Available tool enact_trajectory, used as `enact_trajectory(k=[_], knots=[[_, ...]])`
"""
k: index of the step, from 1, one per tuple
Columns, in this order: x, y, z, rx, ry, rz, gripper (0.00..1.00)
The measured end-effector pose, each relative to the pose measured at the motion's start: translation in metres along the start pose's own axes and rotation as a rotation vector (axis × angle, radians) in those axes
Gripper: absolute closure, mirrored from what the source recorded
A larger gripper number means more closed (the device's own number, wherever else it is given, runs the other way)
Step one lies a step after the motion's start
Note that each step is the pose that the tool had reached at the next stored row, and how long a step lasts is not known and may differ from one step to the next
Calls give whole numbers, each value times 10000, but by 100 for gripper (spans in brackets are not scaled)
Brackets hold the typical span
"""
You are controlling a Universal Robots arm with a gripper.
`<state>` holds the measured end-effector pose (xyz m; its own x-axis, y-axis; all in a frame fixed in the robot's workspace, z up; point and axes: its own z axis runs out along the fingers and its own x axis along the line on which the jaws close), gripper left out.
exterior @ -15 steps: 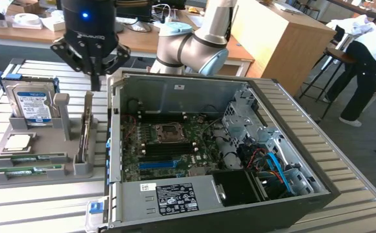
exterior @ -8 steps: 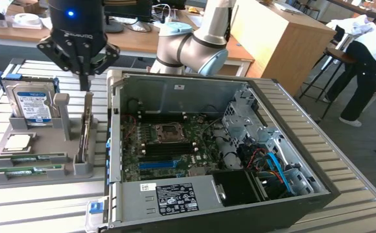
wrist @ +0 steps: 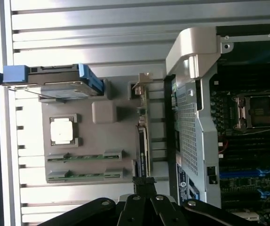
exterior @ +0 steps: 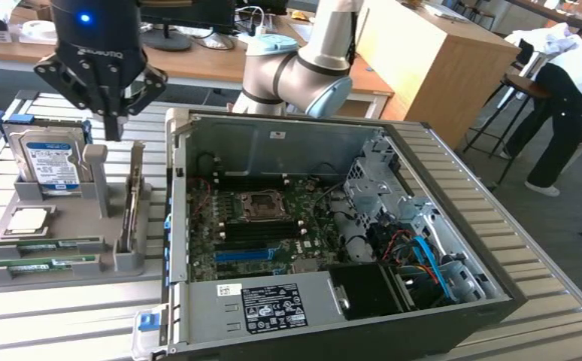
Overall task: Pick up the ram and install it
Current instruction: 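Reach for the ram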
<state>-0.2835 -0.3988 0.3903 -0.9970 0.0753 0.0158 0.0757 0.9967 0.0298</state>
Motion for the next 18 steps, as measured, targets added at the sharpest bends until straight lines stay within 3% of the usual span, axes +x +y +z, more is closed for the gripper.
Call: enact_trajectory(k=[18], knots=[[382, -29, 17, 78, 276, 8, 90]])
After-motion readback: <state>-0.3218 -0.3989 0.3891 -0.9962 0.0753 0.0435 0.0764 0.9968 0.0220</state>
